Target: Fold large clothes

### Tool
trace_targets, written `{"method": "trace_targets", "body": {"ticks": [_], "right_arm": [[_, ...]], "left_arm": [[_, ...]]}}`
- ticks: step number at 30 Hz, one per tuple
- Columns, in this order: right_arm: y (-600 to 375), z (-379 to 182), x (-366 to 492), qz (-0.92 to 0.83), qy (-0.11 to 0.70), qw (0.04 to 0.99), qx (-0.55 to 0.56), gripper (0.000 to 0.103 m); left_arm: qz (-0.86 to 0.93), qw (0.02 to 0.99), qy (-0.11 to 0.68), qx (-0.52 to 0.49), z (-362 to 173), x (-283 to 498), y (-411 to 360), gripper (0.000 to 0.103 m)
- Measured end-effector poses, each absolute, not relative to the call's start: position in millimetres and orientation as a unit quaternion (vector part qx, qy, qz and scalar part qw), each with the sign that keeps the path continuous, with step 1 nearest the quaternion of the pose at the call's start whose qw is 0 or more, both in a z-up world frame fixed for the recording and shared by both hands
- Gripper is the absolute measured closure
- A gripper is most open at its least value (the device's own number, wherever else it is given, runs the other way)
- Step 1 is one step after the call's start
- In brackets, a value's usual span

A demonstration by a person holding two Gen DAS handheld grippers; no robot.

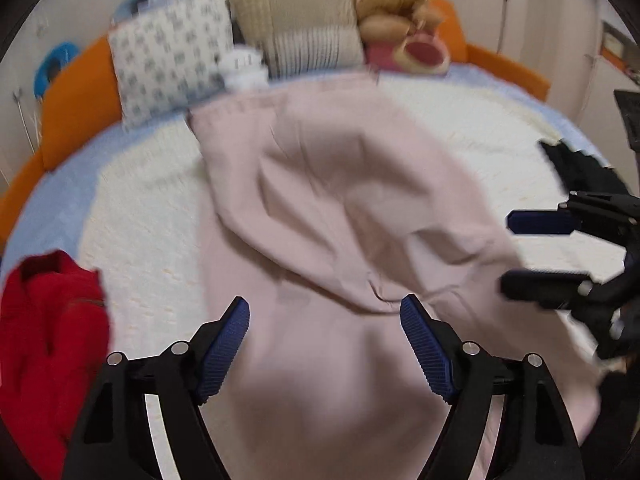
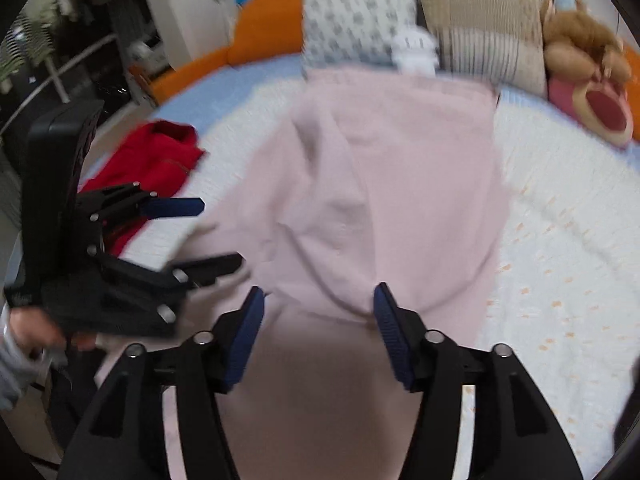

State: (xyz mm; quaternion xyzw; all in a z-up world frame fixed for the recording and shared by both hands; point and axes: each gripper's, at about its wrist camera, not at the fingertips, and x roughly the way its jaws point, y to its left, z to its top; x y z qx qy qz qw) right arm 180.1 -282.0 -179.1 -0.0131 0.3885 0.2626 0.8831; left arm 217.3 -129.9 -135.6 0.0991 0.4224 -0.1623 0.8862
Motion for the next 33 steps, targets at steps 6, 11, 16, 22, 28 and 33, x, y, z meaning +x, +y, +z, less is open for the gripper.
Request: {"method": "trace_targets", "body": {"ticks": [6,11,16,22,28,33], "right_arm": [[-326,-152,120,0.298,0.39,0.87,0.042,0.027],[-344,-185,116,0.28,0.477,0.828,0.094,0.027],[-344,-228,126,0.269,0.568,0.765,0.136,0.028],[-356,-248,126,0.289,0.599,0.715,0.215,0.028],[-353,-267,132,0.296,0.621,0.678,0.26,0.028],[-354,-269,128,0.298,0.622,0.681,0.245,0.052]], "left_arm": [[-0.178,0.878,0.441,0.055,-109,166,-76,0.012],[-0.17,0.846,0.503,0.047,-146,155,-60,0.012],[-0.186,0.787,0.588,0.017,-192,154,-57,0.012],[-0.196,0.741,0.641,-0.039,-223,156,-43,0.012],[-0.224,0.717,0.656,-0.069,-240,151,-52,0.011],[-0.221,0.718,0.653,-0.096,-239,151,-46,0.022]]}}
